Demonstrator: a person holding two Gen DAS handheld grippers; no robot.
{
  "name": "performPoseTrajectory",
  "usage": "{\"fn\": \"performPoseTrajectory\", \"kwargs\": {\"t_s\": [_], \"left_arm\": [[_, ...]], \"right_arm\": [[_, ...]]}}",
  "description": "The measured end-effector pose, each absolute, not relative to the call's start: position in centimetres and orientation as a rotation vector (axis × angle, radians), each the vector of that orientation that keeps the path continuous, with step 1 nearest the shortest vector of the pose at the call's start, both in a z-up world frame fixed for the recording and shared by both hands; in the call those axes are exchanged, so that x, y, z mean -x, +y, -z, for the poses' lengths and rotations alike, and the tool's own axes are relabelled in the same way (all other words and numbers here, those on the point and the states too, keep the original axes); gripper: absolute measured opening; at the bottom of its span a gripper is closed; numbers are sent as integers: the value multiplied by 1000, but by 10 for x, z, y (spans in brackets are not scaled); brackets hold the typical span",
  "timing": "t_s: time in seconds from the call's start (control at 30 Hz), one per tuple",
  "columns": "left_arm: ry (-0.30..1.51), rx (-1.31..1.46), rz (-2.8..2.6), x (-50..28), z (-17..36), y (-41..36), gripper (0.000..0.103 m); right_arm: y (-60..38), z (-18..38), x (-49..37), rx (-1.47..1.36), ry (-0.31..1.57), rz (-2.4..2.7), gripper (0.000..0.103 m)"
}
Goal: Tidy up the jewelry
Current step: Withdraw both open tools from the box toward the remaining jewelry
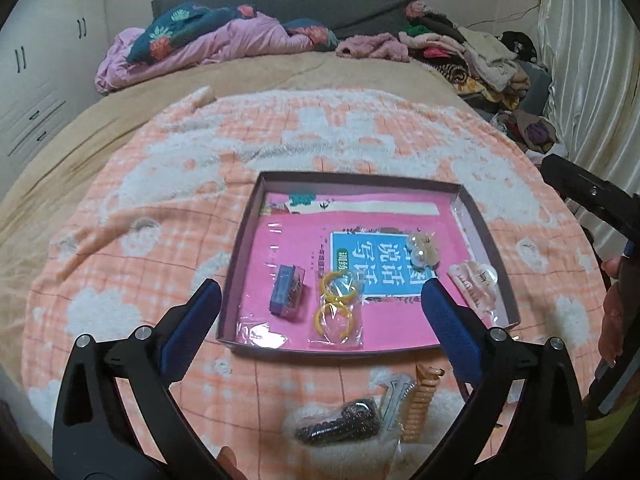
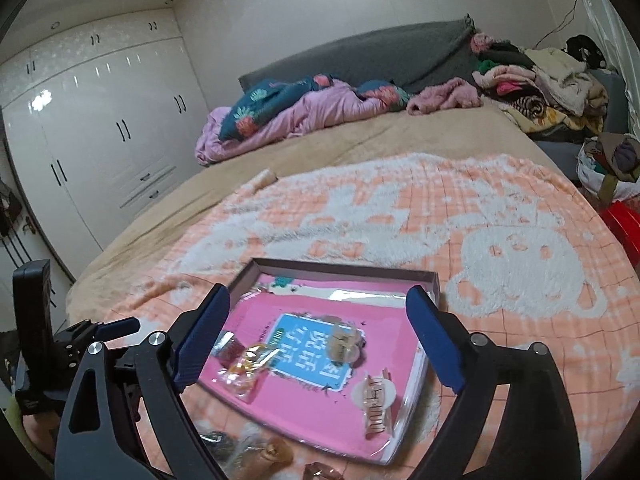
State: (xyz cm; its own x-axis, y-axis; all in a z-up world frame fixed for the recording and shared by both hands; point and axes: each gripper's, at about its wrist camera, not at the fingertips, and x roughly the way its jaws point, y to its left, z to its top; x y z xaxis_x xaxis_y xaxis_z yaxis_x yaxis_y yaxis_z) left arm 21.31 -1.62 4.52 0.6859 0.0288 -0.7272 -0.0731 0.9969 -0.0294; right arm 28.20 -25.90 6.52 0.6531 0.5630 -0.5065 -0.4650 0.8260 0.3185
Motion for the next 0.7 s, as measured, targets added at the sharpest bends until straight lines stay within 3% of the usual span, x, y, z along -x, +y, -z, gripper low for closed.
{"fn": "performPoseTrajectory", "kwargs": {"t_s": [0.5, 0.7], "left_arm": [[710, 107, -32, -164, -84, -7, 93], [689, 119, -41, -146, -91, 4, 93]], "right_arm": [[-258, -114, -217, -98, 495, -614, 91], [-248, -121, -187, -21, 469, -624, 97]]}}
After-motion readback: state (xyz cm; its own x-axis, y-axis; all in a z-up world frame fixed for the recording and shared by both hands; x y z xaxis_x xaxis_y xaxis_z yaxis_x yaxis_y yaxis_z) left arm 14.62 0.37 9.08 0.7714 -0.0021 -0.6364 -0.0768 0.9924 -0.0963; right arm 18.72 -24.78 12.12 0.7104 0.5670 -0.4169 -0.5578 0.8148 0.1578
